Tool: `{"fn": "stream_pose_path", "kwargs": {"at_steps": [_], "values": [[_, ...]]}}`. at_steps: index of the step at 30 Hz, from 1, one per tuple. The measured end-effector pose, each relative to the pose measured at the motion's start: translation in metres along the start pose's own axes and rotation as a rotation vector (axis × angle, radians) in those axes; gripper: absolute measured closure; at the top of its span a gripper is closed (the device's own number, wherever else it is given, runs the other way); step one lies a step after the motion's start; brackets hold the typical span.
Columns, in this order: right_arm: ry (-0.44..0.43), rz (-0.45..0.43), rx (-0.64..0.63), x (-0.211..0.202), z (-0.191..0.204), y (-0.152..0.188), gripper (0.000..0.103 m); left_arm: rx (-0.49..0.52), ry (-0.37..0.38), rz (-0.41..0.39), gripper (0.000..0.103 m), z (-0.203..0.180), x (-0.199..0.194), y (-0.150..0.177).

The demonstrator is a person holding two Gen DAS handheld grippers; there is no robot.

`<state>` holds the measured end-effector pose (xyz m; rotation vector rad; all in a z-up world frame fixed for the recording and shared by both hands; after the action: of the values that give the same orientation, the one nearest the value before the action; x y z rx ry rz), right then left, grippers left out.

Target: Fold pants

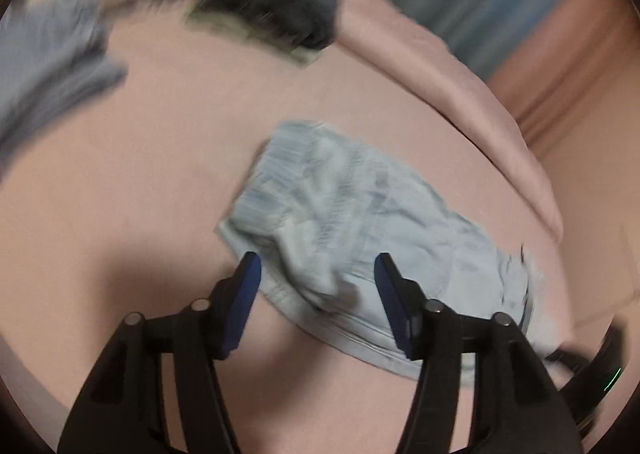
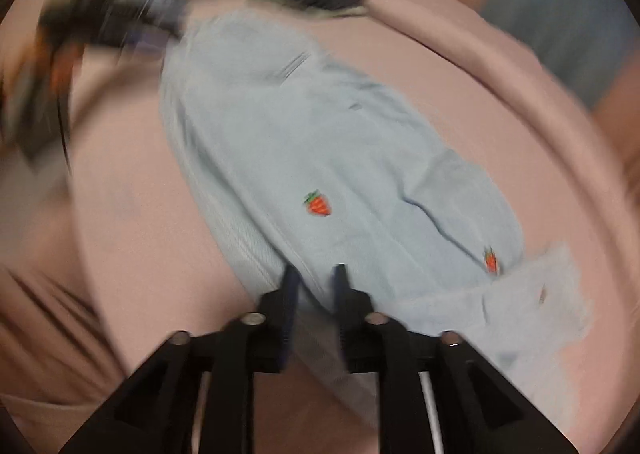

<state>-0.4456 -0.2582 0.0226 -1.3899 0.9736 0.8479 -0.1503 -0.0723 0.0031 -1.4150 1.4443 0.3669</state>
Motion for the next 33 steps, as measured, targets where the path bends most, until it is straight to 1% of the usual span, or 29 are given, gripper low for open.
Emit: {"fn": "stream_pose_path", "kwargs": {"at_steps": [1,3,5,7,8,10,11,12,13,15,18,20,21,22,23,24,25,26,27,28,29,31,32,33], "values": [[-0.032,-0.034,0.081,-0.012,-0.019,0.002,0.059,0.054,-0.007,-0.003,0.044,-0.013,-0.003,0.002],[-0.044,-0.084,0.265,-0.032,-0.068,0.008,0.05,0.144,0.0,0.011,0.044,-0.039,-0.001,0.007],[-0.023,-0.084,0.456,-0.041,-0.123,0.018,0.049,0.235,0.035,0.05,0.044,-0.069,0.009,0.015],[-0.009,-0.061,0.6,-0.043,-0.167,0.022,0.049,0.33,0.089,0.103,0.044,-0.106,0.025,0.026],[-0.036,-0.059,0.667,-0.042,-0.19,0.021,0.049,0.38,0.121,0.128,0.044,-0.126,0.032,0.033],[-0.073,-0.04,0.761,-0.036,-0.215,0.016,0.049,0.463,0.183,0.178,0.044,-0.162,0.047,0.046],[-0.091,-0.016,0.816,-0.028,-0.23,0.01,0.049,0.507,0.208,0.209,0.044,-0.181,0.055,0.055],[-0.1,0.002,0.834,-0.02,-0.235,0.007,0.049,0.558,0.235,0.246,0.044,-0.201,0.065,0.064],[-0.101,0.02,0.851,-0.012,-0.241,0.001,0.049,0.588,0.244,0.266,0.044,-0.212,0.073,0.069],[-0.093,0.1,0.862,0.011,-0.25,-0.009,0.049,0.664,0.253,0.312,0.045,-0.235,0.091,0.081],[-0.052,0.207,0.878,0.045,-0.259,-0.024,0.049,0.75,0.247,0.381,0.045,-0.259,0.115,0.1],[-0.029,0.265,0.897,0.065,-0.264,-0.028,0.049,0.795,0.234,0.404,0.046,-0.27,0.125,0.111],[-0.009,0.278,0.89,0.073,-0.265,-0.028,0.049,0.82,0.222,0.41,0.048,-0.275,0.131,0.114],[0.029,0.277,0.878,0.076,-0.267,-0.028,0.056,0.846,0.206,0.411,0.052,-0.278,0.136,0.119],[0.066,0.275,0.862,0.075,-0.269,-0.027,0.075,0.868,0.191,0.416,0.068,-0.281,0.14,0.123],[0.081,0.262,0.852,0.073,-0.27,-0.027,0.087,0.897,0.163,0.414,0.086,-0.283,0.144,0.127],[0.062,0.234,0.862,0.068,-0.271,-0.023,0.095,0.921,0.135,0.404,0.089,-0.284,0.147,0.129],[0.031,0.195,0.888,0.06,-0.273,-0.016,0.1,0.942,0.116,0.391,0.091,-0.284,0.148,0.131],[0.02,0.152,0.911,0.048,-0.274,-0.009,0.1,0.946,0.114,0.385,0.094,-0.283,0.149,0.13],[-0.002,0.061,0.929,0.026,-0.274,0.0,0.1,0.942,0.117,0.377,0.095,-0.283,0.148,0.128],[-0.012,-0.011,0.937,0.005,-0.271,0.01,0.1,0.934,0.129,0.372,0.095,-0.281,0.146,0.125],[-0.041,-0.128,0.97,-0.033,-0.263,0.033,0.1,0.933,0.145,0.36,0.095,-0.279,0.142,0.122],[-0.055,-0.204,0.987,-0.057,-0.257,0.051,0.1,0.94,0.152,0.348,0.095,-0.28,0.139,0.122],[-0.044,-0.241,1.008,-0.073,-0.253,0.068,0.1,0.95,0.158,0.333,0.095,-0.281,0.136,0.122]]}}
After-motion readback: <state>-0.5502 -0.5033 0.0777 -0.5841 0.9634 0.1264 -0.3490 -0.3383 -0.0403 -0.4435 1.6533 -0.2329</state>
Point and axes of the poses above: each gripper's, at about its wrist camera, not at the fingertips, and x roughly the way its jaws point, z to its left, y to its underside, the point moved 6 cm from there along x, roughly the way its jaws point, and after that the axes turned 11 degrees about z, right-handed, at the moved point
